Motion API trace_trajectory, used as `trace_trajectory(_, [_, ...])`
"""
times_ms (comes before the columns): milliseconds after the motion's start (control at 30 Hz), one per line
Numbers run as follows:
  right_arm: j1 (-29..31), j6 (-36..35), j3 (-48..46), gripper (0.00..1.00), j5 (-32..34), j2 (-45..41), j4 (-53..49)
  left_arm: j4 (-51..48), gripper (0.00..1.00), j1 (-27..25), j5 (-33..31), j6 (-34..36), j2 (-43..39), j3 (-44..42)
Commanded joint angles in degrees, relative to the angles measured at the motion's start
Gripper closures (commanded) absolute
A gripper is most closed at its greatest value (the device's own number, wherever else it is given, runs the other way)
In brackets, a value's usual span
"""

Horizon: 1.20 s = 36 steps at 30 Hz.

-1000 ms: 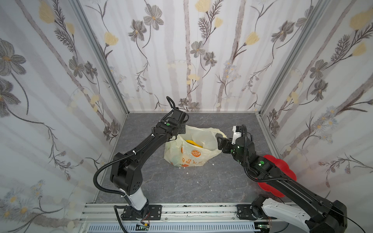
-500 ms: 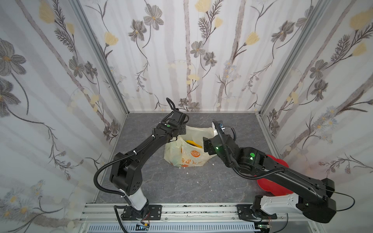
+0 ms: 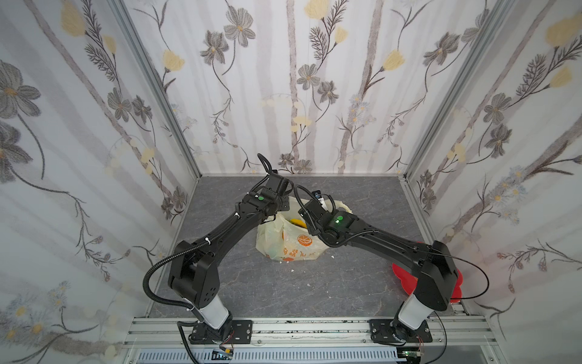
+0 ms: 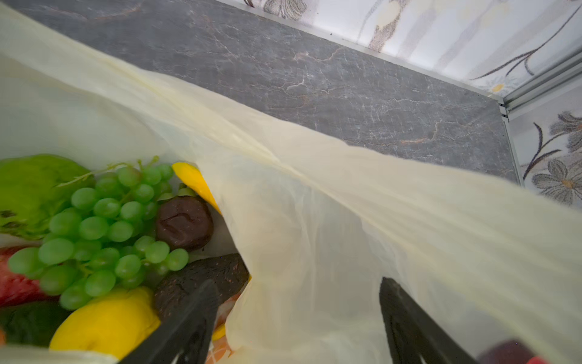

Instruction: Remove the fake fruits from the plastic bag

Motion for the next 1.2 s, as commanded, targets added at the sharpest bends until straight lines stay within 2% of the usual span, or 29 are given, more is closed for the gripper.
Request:
trace_trajectory(0, [-1.03, 0.71, 1.22, 0.18, 1.23, 3.17, -0.69, 1.77, 1.00, 0.07, 0.61, -0.30, -0.74, -0.34])
trace_trajectory(133, [-2.43, 1.40, 1.79, 0.18, 0.28, 6.58, -0.34, 1.90, 1.00, 0.09, 0.57, -0.36, -0.87, -0.61])
trace_trajectory(233, [-3.78, 1.65, 0.92, 0.29, -1.76, 7.79, 1.88, 2.15, 1.00, 0.07, 0.67, -0.47, -0.56, -0.68])
trace_trajectory(300, [-3.96, 1.26, -0.18, 0.42, -5.14, 7.96, 4.54, 2.26, 1.00, 0.12, 0.85, -0.65, -0.28, -0.66])
trace_trajectory(333, [-5.96, 1.08, -1.05, 0.51, -7.16, 7.75, 6.31, 2.45, 1.00, 0.07, 0.89, -0.65, -0.16, -0.70])
trace_trajectory(467, [-6.48, 1.00, -3.39, 0.89, -11.48, 5.64, 12.03, 2.80, 1.00, 0.06, 0.96, -0.83, 0.88, -0.42])
trace_trajectory(533, [-6.46, 2.15, -6.79, 0.99, -11.43, 1.73, 16.41, 2.98, 1.00, 0.02, 1.08, -0.74, 1.75, 0.23])
trace_trajectory(733, [-10.00, 6.62, -21.71, 1.00, -17.45, -14.95, 31.14, 3.06, 1.00, 0.37, -0.12, 0.29, 5.93, 5.80])
trace_trajectory(867, [-17.27, 12.88, -34.12, 1.00, -27.61, -25.41, 41.78, 3.41, 1.00, 1.88, 0.28, 0.66, 9.06, 10.27])
trace_trajectory(933, [-19.69, 14.30, -38.48, 1.00, -32.35, -27.68, 46.84, 3.33, 1.00, 1.99, -0.20, 0.99, 10.56, 12.08])
trace_trajectory(967, [-19.94, 14.65, -38.68, 1.00, -32.67, -28.24, 47.51, 3.32, 0.99, 1.91, -0.18, 0.87, 11.01, 12.75])
trace_trajectory(1067, [-19.91, 15.21, -38.69, 1.00, -33.70, -27.58, 46.26, 3.32, 0.77, 0.61, -0.34, 0.75, 10.69, 13.06])
trace_trajectory(1167, [-19.27, 15.63, -41.03, 1.00, -34.37, -27.17, 47.37, 3.24, 0.59, -1.51, -1.62, 1.20, 8.70, 12.05])
